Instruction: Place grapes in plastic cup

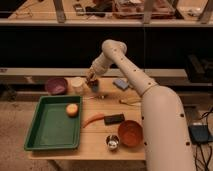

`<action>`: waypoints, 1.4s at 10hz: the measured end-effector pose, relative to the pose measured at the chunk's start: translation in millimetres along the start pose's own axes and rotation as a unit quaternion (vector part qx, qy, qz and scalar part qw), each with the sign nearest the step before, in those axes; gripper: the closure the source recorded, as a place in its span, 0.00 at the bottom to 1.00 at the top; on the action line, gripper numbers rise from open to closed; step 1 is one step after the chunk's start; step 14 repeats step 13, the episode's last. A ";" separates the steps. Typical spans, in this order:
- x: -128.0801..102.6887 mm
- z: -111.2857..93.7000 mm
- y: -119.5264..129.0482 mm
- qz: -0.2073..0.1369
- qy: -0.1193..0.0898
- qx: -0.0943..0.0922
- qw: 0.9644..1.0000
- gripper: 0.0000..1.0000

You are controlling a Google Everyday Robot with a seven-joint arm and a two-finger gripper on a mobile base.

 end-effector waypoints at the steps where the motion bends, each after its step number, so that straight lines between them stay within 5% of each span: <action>1: 0.0 2.5 0.8 0.001 -0.002 -0.001 1.000 1.00; 14: 7.4 18.2 4.7 0.016 -0.014 -0.013 1.000 1.00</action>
